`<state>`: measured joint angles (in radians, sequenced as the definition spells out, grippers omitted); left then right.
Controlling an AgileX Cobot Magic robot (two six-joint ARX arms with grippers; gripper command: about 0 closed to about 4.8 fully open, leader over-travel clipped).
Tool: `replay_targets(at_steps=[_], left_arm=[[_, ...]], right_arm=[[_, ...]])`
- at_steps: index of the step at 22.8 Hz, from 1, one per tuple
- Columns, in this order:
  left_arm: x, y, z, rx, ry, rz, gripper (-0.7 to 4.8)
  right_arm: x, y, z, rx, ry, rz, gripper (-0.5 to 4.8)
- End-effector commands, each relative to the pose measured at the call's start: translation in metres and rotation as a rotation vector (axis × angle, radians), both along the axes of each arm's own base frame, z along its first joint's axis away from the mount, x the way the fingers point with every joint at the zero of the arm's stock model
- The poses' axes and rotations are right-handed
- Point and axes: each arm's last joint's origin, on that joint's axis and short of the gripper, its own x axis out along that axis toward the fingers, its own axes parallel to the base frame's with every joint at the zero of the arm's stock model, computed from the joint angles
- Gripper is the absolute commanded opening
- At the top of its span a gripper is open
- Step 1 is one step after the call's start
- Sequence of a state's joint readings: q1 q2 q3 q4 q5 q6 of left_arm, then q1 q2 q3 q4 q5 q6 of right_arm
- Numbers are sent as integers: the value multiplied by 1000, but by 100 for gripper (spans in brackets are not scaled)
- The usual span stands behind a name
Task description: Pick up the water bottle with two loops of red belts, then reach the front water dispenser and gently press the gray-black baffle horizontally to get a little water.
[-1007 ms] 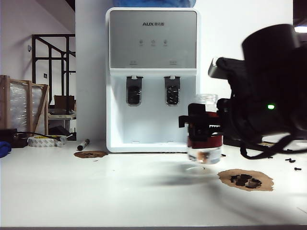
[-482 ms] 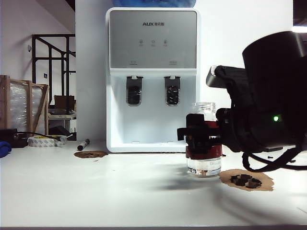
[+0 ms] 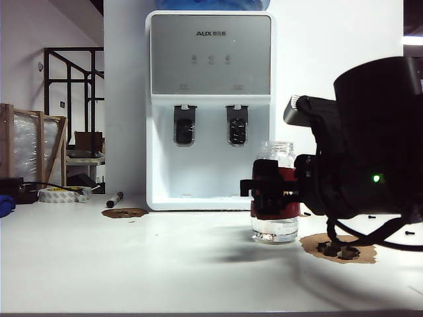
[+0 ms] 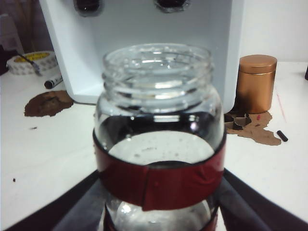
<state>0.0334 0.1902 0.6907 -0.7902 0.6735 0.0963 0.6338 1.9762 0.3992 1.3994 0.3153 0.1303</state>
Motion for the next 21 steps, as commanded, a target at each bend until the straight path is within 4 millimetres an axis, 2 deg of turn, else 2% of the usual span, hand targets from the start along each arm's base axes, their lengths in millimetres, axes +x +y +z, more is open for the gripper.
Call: replay_targets(at_steps=[1, 5, 14, 15, 17, 18, 19, 20, 21], left_arm=[[-1, 0, 2, -4, -3, -14, -5], [-2, -2, 2, -19, -1, -66, -5], [-2, -2, 1, -21, 11, -70, -5], [-2, -2, 1, -20, 15, -68, -4], [-2, -2, 0, -21, 25, -68, -5], [-3, -2, -1, -21, 29, -68, -5], [-3, -2, -1, -21, 34, -68, -4], [-3, -2, -1, -21, 36, -68, -5], [-3, -2, -1, -21, 37, -68, -5]], right_arm=[[-2, 5, -18, -12, 118, 89, -5], [5, 12, -20, -18, 129, 96, -5], [5, 14, -23, -46, 160, 87, 3], [4, 13, -23, -47, 162, 87, 21], [4, 13, -24, -49, 164, 86, 97], [3, 13, -24, -49, 165, 87, 158], [3, 13, -24, -50, 165, 87, 254], [3, 12, -24, -50, 167, 86, 317], [3, 12, -24, -51, 168, 86, 352]])
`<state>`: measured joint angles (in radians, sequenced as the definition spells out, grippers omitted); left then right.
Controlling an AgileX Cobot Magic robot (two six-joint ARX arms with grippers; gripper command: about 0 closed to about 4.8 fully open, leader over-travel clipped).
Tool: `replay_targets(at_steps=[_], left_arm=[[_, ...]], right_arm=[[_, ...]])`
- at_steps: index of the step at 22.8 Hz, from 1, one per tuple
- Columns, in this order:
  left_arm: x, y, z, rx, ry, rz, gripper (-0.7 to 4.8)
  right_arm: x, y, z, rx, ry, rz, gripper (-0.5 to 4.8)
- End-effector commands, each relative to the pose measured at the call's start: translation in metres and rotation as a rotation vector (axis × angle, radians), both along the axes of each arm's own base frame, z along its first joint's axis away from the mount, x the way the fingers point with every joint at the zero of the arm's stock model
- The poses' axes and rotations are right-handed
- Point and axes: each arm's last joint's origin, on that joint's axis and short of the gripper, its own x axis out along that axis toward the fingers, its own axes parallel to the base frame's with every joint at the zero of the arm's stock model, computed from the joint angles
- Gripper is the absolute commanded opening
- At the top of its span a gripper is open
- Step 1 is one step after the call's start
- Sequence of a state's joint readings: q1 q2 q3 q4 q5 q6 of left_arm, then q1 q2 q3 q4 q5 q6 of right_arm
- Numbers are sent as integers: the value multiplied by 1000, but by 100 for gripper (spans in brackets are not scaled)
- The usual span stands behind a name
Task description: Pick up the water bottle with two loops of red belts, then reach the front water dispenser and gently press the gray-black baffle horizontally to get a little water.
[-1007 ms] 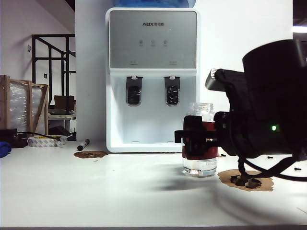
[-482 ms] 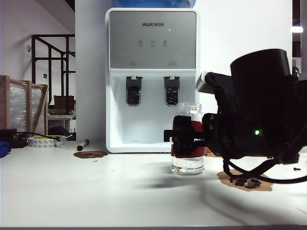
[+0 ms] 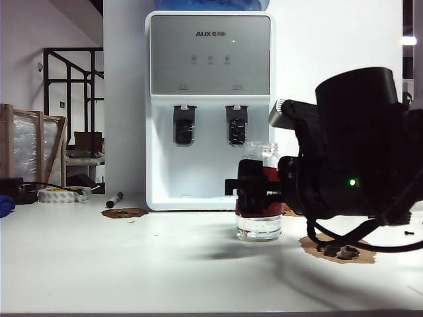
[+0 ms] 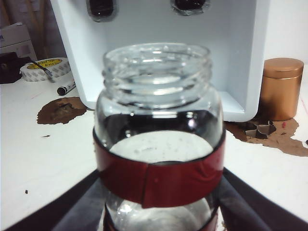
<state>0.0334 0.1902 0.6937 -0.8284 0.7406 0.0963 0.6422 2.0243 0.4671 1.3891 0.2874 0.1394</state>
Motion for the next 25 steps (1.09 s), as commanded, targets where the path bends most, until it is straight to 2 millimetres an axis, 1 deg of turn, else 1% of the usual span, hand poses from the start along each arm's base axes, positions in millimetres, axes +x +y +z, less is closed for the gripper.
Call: replay_targets(at_steps=[1, 5, 6, 7, 14, 16, 18, 20, 22, 23, 24, 25], left_arm=[[0, 0, 1, 0, 3, -4, -4], [0, 0, 1, -1, 3, -6, -5], [0, 0, 1, -1, -1, -7, -5], [0, 0, 1, -1, -2, -7, -4], [0, 0, 1, -1, -2, -7, -4], [0, 0, 1, -1, -2, -7, -4], [0, 0, 1, 0, -6, -4, -5], [0, 0, 2, 3, -10, 4, -4], [1, 2, 2, 23, -16, 64, -4], [3, 3, 2, 43, -23, 126, -5], [3, 4, 2, 55, -24, 163, -4], [5, 7, 2, 84, -29, 256, -5]], right_arm=[[-9, 0, -21, -72, 168, 54, 377], [-9, 0, -21, -69, 164, 54, 378], [-8, 0, -19, -61, 152, 55, 408], [-8, 0, -19, -57, 147, 54, 415], [-10, -2, -18, -56, 141, 44, 416], [-17, -8, -18, -65, 144, 21, 416], [-29, -17, -12, -43, 115, 24, 416], [-37, -23, -8, -35, 103, 22, 415], [-45, -29, -1, -27, 93, 23, 403], [-50, -33, 4, -19, 84, 25, 400], [-52, -35, 7, -14, 78, 26, 386], [-57, -38, 13, -1, 63, 34, 310]])
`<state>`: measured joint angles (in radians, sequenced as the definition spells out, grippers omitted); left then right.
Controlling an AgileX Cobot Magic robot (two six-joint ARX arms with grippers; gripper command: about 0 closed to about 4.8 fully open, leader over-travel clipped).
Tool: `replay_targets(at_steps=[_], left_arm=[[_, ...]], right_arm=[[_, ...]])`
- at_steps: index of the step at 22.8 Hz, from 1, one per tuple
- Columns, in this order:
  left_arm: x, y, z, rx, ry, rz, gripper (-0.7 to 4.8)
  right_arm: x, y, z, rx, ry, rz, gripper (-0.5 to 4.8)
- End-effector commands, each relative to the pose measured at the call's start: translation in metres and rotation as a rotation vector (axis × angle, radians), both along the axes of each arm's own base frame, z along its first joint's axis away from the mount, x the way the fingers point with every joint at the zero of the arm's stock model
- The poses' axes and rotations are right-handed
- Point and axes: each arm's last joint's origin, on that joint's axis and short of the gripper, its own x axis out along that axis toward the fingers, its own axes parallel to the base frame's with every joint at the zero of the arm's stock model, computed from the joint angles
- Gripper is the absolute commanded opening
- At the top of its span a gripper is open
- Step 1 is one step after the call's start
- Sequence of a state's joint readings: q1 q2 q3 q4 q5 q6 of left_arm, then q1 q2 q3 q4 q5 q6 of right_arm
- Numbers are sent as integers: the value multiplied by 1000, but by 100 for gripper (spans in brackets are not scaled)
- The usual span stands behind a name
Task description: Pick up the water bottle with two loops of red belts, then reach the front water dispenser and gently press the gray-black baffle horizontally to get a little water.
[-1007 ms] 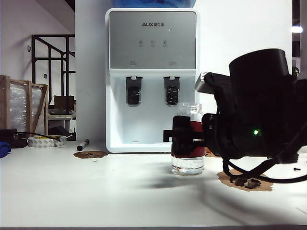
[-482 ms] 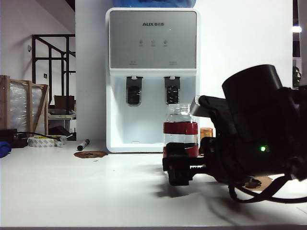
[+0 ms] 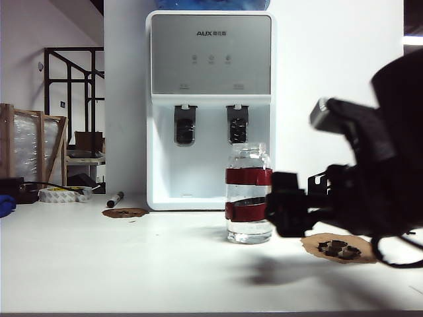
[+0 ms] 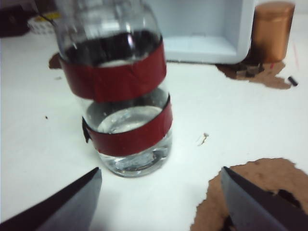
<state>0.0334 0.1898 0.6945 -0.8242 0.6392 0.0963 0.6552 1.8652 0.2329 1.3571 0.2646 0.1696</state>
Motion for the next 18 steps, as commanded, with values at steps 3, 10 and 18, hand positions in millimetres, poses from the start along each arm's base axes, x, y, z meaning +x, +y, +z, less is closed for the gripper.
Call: replay_targets(at_steps=[3, 10, 18], left_arm=[[5, 7, 4, 86, -47, 273, -4], [8, 11, 4, 116, -71, 391, -5], [30, 14, -18, 132, -115, 481, -5]], right_arm=[[-20, -15, 23, 63, -71, 15, 164], [-37, -21, 50, 160, -160, 208, -4], [-54, -32, 74, 75, -38, 264, -4]])
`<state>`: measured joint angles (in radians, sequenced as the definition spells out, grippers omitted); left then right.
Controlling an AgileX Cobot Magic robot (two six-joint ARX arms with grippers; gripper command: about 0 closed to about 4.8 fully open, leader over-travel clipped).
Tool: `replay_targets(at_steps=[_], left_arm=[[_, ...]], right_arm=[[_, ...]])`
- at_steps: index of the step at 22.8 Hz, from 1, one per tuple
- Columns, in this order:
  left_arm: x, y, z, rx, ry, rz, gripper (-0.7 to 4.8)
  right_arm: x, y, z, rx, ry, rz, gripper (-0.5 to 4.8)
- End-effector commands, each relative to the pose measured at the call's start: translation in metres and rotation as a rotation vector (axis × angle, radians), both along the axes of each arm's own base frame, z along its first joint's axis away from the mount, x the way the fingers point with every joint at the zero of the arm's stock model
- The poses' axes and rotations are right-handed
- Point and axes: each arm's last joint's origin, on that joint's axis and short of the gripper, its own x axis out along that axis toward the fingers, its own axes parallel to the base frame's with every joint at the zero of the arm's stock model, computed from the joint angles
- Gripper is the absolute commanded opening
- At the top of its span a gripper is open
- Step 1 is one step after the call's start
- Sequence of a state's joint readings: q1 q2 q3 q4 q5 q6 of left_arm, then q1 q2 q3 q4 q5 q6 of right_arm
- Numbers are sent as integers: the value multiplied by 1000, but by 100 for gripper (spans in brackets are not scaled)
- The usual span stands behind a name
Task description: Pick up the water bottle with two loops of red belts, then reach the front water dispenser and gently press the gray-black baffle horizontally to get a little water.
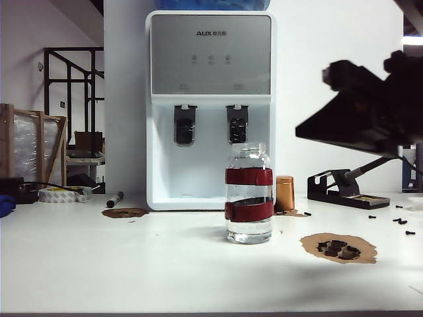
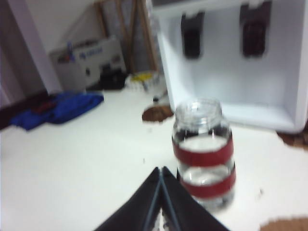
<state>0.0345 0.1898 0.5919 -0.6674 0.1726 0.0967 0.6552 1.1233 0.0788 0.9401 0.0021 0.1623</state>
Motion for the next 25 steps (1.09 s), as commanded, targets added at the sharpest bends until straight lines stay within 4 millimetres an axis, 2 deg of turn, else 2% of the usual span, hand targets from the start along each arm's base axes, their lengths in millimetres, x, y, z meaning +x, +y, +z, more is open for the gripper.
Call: replay_targets(at_steps=[1, 4, 8, 11, 13, 19, 20, 25], left_arm=[[9, 1, -3, 12, -78, 35, -5], [19, 2, -12, 17, -125, 58, -4], [27, 4, -24, 26, -148, 102, -5], [31, 6, -34, 38, -147, 164, -5], [36, 8, -47, 48, -133, 212, -4], [42, 8, -66, 51, -107, 218, -5], [44, 8, -75, 52, -94, 218, -5], [49, 9, -105, 57, -79, 222, -4]], right_arm=[[-6, -5, 9, -90, 63, 7, -4], [-18, -14, 19, -180, 60, 22, -4], [-35, -27, 19, -232, 115, 31, -4], [-45, -35, 18, -247, 133, 27, -4], [-52, -40, 20, -202, 80, 22, -4], [-64, -49, -1, -218, 101, 24, -4], [-65, -50, -3, -201, 76, 22, -4], [-65, -51, 0, -165, 7, 9, -4]])
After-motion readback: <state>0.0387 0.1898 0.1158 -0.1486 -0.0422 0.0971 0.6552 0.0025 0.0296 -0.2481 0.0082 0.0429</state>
